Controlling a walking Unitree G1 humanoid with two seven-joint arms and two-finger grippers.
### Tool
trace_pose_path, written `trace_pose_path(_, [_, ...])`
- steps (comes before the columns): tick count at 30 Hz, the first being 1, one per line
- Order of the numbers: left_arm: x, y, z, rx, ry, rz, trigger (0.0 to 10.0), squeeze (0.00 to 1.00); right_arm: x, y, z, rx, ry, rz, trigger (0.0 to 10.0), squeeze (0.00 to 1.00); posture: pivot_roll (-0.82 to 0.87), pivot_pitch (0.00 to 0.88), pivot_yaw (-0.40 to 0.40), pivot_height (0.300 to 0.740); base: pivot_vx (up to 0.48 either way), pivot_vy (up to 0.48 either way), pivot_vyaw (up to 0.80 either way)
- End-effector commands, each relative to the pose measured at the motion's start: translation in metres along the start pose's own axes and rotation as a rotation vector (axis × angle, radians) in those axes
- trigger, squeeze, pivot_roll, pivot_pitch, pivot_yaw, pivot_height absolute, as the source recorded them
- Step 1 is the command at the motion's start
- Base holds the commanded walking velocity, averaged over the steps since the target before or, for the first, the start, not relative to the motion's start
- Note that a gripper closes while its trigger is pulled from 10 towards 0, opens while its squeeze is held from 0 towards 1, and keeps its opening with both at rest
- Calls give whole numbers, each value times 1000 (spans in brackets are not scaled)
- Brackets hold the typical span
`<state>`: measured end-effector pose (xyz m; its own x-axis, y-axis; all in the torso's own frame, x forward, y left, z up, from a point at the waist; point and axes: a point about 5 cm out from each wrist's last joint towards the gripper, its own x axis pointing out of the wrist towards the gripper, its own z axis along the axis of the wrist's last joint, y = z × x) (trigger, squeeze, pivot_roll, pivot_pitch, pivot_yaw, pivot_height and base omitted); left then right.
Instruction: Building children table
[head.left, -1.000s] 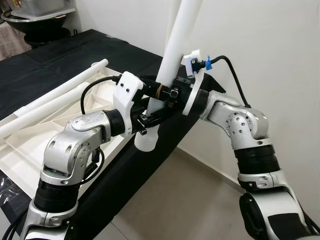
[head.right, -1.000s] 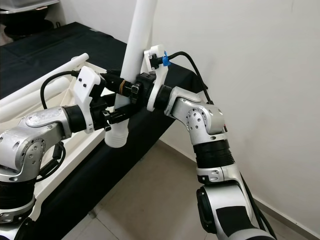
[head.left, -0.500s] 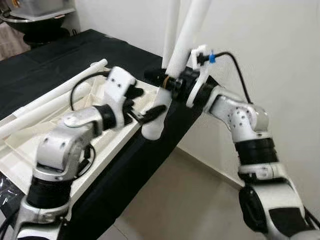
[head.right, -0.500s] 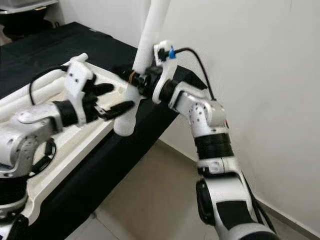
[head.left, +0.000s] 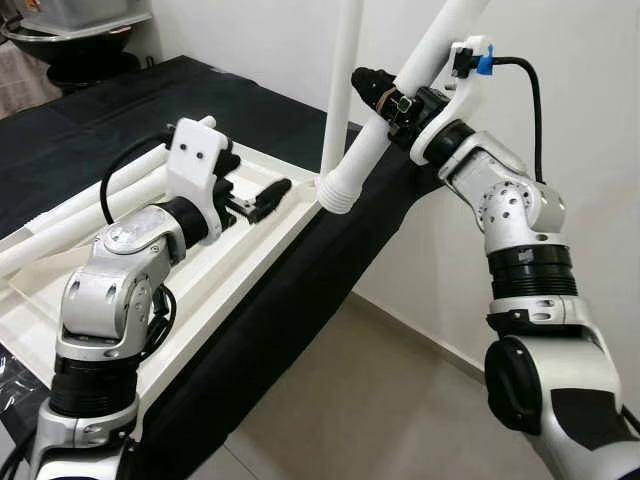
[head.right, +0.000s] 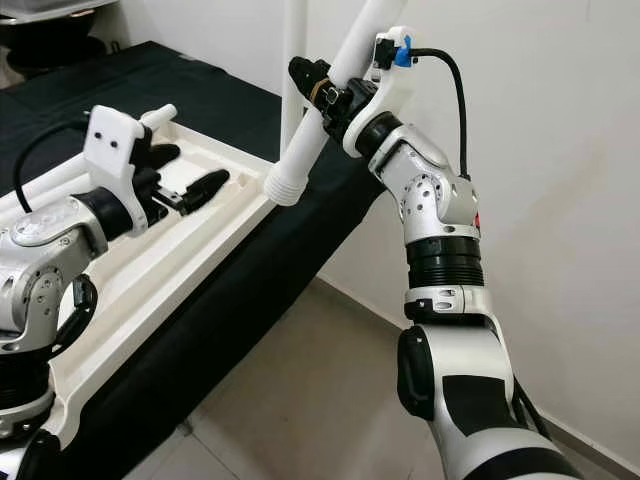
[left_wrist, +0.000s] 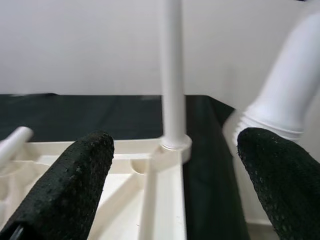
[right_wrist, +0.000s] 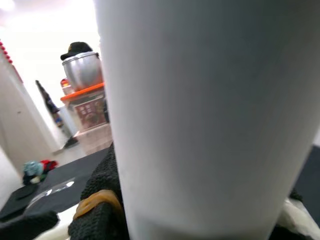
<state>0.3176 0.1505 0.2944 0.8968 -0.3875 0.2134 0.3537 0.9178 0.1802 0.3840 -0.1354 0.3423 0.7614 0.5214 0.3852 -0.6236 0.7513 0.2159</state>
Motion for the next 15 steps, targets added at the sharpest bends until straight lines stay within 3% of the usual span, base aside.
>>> trace_pose_path(1, [-1,2,7,14,-46,70,10000,0,0,4,7,-71,-48,-17,10000,0,20,119,-82,740,0,0,0])
trace_pose_path(4, [-2,1,10,-18,-76,115,10000,0,-2,6,6,-139,-69,-52,10000,0,23,117,-84,740,0,0,0])
trace_pose_path(5, [-2,-1,11,-19,-84,129,10000,0,-5,5,8,-233,-102,-116,10000,0,25,118,-83,740,0,0,0])
trace_pose_path(10, [-4,-6,8,10,-82,166,10000,0,-10,4,6,-370,-153,-216,10000,0,28,117,-86,740,0,0,0])
trace_pose_path(12, [-4,-8,6,12,-79,170,10000,0,-12,3,2,-374,-153,-236,10000,0,29,118,-87,740,0,0,0])
trace_pose_path(15, [-7,-14,2,14,-72,173,10000,0,-17,0,-3,-378,-150,-272,10000,0,30,116,-90,740,0,0,800])
